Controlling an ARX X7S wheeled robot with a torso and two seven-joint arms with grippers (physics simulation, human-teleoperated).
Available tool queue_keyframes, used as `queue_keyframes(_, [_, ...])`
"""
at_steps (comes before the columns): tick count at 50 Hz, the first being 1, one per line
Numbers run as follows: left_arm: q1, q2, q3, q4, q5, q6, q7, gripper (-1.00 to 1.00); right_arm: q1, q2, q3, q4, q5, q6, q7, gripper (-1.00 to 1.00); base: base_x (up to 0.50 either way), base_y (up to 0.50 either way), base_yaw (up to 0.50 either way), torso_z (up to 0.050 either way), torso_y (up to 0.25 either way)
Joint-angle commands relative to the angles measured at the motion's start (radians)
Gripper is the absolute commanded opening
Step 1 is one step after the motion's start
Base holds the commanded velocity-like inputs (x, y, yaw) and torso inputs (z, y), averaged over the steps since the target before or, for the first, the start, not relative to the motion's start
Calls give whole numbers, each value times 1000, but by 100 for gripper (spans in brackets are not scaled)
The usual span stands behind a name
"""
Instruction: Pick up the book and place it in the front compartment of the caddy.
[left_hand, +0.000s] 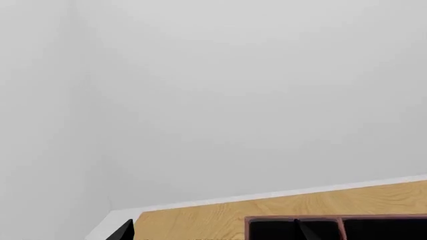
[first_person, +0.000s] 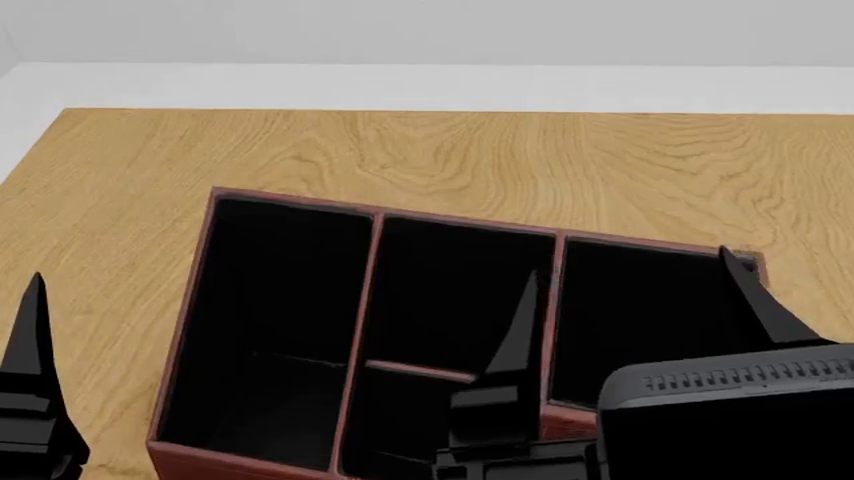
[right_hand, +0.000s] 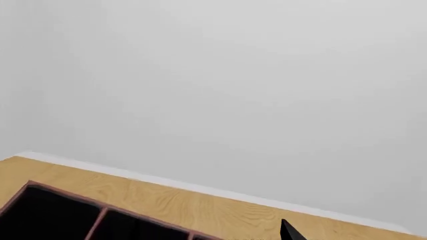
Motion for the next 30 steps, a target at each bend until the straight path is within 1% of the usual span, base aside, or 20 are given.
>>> queue_keyframes(1, [-3,-7,12,-3,2,10,-3,100,108,64,-14,-8,167,14,42,100,0,0,0,0,0])
queue_keyframes(4, [2,-7,15,-6,9,17,1,100,196,97,-28,-6,259,38,74,100,0,0,0,0,0])
queue_keyframes(8, [3,-3,23,-10,17,18,4,100,375,135,-81,16,435,84,130,100,0,0,0,0,0])
queue_keyframes(10, [0,-4,25,-11,15,18,4,100,425,147,-90,27,488,90,130,100,0,0,0,0,0])
queue_keyframes(11, [-4,-3,25,-12,12,16,2,100,481,151,-121,37,529,120,146,100,0,0,0,0,0])
queue_keyframes(21, [-35,-4,27,-6,-15,6,-20,100,701,128,-246,107,715,206,161,100,0,0,0,0,0])
queue_keyframes(25, [-54,-7,27,-1,-35,1,-29,100,884,109,-338,178,852,262,187,100,0,0,0,0,0])
queue_keyframes(30, [-66,-9,29,0,-44,2,-34,100,1000,84,-415,231,936,307,191,100,0,0,0,0,0])
